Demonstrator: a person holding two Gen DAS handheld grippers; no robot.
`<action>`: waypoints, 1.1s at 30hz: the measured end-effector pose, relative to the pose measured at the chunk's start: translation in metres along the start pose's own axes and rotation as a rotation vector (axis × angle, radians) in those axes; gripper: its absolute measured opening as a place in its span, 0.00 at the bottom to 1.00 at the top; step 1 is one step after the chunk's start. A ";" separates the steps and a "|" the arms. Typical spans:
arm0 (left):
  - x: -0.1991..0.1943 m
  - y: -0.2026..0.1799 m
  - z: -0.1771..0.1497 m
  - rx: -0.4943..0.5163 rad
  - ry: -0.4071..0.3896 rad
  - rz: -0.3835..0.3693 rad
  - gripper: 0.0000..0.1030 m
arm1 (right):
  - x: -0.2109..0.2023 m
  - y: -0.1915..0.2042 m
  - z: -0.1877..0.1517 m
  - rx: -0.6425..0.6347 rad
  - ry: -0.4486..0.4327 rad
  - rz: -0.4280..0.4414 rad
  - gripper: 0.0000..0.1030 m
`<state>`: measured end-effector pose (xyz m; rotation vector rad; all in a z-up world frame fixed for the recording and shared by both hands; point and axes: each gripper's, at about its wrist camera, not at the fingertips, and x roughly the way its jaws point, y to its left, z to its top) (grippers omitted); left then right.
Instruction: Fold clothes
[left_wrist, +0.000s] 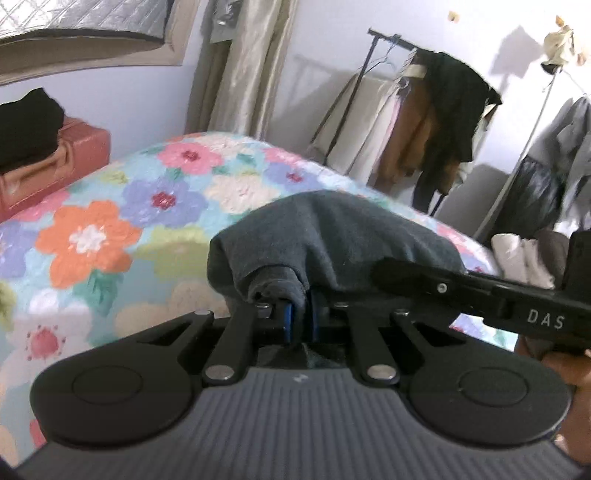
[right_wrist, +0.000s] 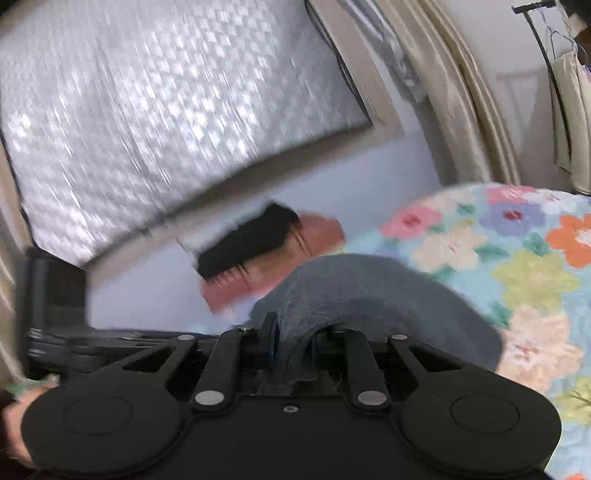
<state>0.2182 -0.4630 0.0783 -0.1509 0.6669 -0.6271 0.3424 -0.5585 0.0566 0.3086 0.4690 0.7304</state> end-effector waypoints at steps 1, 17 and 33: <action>0.004 0.000 0.000 0.011 0.017 0.013 0.09 | 0.002 -0.003 0.001 0.002 0.004 -0.014 0.19; 0.067 -0.029 -0.043 0.273 0.186 0.171 0.09 | 0.042 -0.054 -0.030 0.034 0.119 -0.123 0.19; 0.000 -0.028 -0.045 0.204 -0.038 0.030 0.58 | 0.029 -0.055 -0.003 0.193 0.038 0.120 0.19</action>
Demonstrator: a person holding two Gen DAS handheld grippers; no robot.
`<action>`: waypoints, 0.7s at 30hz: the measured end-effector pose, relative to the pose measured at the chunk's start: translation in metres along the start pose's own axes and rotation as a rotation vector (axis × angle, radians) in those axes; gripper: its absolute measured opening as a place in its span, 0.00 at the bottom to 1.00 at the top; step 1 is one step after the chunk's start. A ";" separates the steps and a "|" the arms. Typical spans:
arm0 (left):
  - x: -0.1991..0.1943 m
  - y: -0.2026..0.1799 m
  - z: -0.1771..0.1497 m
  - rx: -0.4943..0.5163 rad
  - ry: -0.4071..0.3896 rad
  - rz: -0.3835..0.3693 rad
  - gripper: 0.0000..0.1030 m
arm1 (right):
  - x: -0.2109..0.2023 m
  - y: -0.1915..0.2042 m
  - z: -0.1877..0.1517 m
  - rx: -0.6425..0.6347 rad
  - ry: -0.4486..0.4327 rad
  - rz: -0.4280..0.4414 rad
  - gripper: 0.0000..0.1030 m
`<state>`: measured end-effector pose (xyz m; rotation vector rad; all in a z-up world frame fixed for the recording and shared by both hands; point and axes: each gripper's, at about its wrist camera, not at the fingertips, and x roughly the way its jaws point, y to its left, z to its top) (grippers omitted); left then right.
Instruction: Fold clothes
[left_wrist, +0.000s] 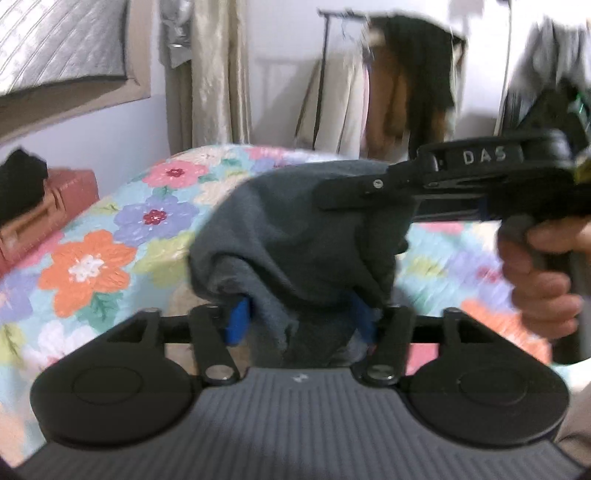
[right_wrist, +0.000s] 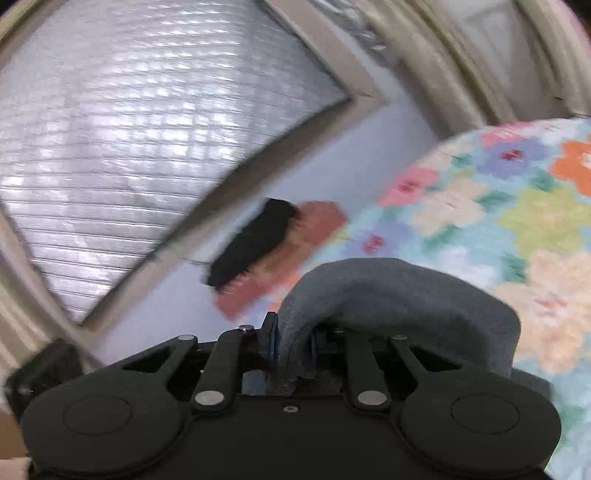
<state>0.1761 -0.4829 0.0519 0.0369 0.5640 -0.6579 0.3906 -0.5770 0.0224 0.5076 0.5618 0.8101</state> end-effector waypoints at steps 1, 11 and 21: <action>-0.002 0.001 0.002 -0.012 0.004 -0.009 0.58 | 0.002 0.003 0.002 -0.008 0.004 -0.005 0.19; -0.012 -0.024 0.002 0.090 0.016 -0.024 0.59 | 0.013 -0.014 -0.015 0.094 0.092 -0.083 0.23; -0.010 -0.027 0.017 0.101 0.080 0.257 0.65 | 0.010 -0.022 -0.019 0.151 0.129 -0.121 0.28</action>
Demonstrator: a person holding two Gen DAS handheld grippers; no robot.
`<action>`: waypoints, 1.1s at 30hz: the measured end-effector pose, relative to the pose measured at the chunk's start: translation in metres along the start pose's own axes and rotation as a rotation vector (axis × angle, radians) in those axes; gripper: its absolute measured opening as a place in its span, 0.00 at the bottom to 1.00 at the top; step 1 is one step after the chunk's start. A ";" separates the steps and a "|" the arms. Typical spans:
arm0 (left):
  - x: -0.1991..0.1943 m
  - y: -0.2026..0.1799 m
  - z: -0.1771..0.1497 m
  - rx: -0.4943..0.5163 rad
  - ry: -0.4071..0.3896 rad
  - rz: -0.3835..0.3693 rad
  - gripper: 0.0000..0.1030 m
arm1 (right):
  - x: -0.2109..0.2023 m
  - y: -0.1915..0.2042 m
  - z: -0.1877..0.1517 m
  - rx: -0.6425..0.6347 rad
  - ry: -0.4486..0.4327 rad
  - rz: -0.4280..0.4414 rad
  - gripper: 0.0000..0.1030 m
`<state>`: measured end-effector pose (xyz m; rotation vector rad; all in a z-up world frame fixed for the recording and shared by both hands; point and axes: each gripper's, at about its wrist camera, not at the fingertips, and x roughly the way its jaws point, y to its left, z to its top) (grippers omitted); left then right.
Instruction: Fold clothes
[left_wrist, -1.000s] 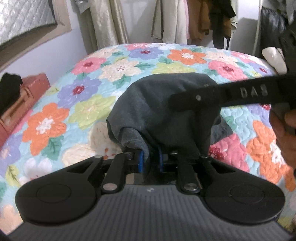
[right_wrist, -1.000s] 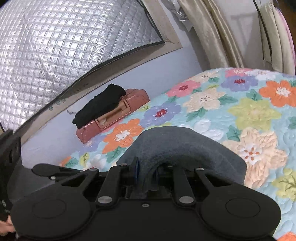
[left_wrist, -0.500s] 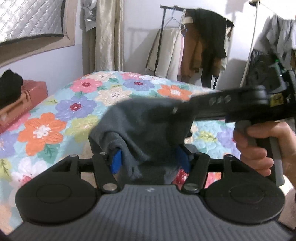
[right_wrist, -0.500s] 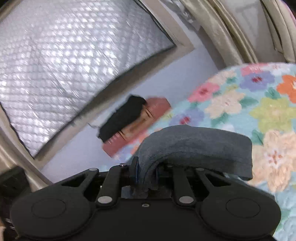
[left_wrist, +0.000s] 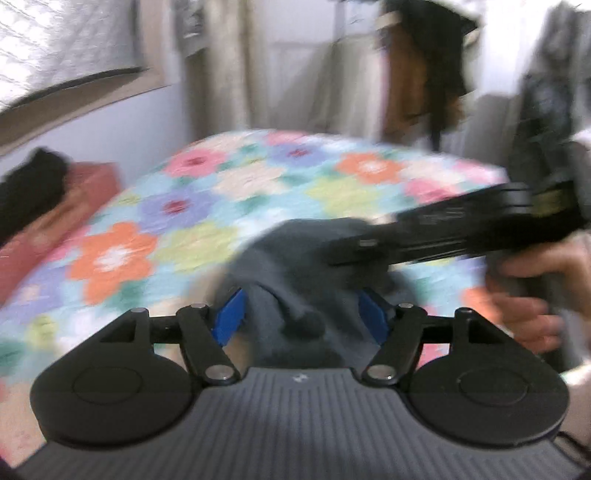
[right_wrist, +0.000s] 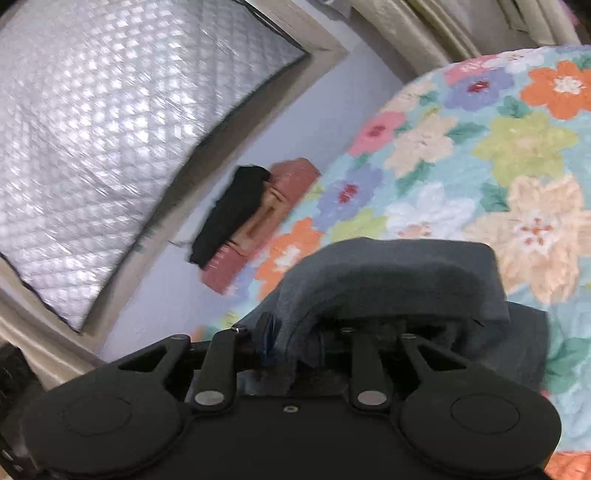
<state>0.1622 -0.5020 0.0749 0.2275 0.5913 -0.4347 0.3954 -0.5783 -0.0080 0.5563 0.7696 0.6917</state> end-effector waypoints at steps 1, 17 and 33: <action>-0.001 -0.003 0.001 0.025 -0.016 0.057 0.65 | -0.001 0.004 -0.001 -0.028 -0.025 -0.039 0.28; 0.028 -0.038 -0.008 0.124 -0.004 -0.069 0.71 | -0.005 0.015 0.000 -0.047 -0.044 0.279 0.09; 0.051 0.148 0.011 -0.312 0.062 0.314 0.09 | -0.002 -0.007 -0.001 0.043 -0.106 0.011 0.50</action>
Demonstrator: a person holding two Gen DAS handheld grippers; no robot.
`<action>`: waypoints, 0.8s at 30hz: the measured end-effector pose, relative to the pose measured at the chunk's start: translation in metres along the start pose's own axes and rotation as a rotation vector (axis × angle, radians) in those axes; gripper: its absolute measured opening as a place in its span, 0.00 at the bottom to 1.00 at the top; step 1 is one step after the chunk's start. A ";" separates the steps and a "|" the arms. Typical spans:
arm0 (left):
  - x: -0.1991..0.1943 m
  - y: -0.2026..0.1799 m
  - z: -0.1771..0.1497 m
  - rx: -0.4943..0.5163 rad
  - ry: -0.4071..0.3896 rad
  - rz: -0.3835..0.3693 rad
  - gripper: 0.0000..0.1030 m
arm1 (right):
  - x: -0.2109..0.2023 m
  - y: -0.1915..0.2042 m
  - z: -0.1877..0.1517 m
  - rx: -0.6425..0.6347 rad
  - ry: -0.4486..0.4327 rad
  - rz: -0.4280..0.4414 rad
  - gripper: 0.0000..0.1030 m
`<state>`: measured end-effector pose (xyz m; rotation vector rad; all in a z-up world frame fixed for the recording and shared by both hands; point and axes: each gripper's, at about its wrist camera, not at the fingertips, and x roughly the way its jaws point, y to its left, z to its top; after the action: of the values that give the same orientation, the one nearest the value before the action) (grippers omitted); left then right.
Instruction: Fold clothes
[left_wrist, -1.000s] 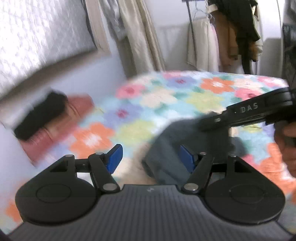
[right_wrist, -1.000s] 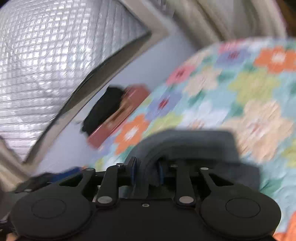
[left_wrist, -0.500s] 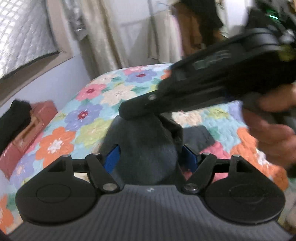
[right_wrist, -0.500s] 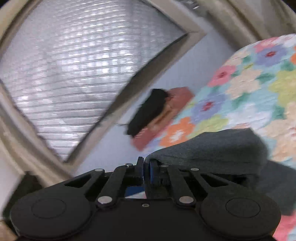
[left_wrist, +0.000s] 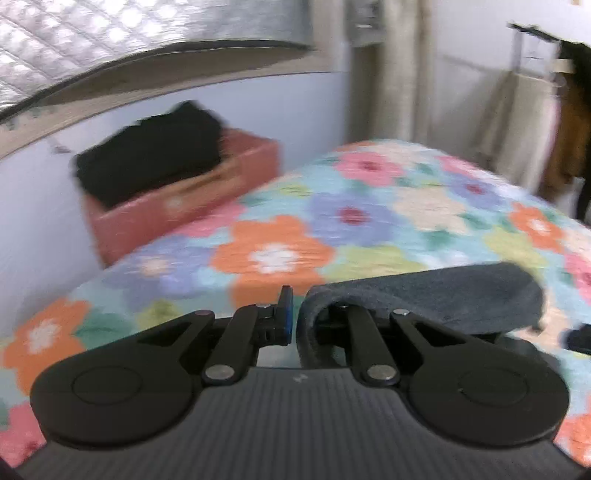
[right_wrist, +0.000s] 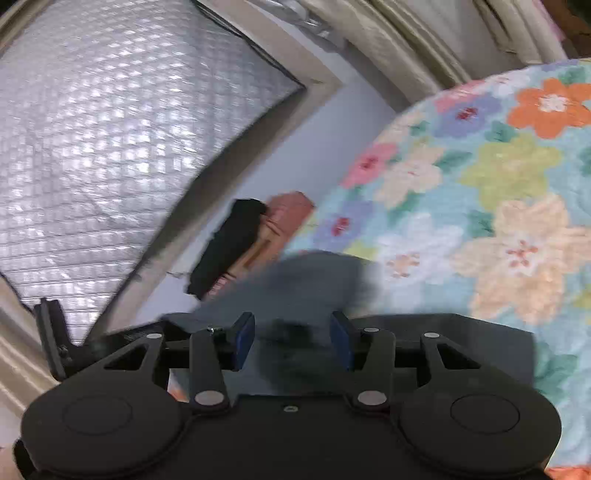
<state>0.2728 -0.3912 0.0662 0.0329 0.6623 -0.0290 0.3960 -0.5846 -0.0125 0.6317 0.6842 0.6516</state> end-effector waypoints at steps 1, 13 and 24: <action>0.002 0.007 -0.002 0.008 0.000 0.036 0.09 | 0.000 -0.001 -0.001 0.004 0.011 -0.024 0.51; 0.020 0.077 -0.026 0.006 0.051 0.178 0.09 | 0.043 0.019 -0.041 -0.344 0.257 -0.308 0.64; 0.032 0.094 -0.056 0.032 0.216 0.073 0.64 | 0.059 0.003 -0.043 -0.416 0.180 -0.428 0.58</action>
<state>0.2677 -0.2961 0.0045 0.0920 0.8762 0.0345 0.3995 -0.5279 -0.0581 0.0344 0.7920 0.4326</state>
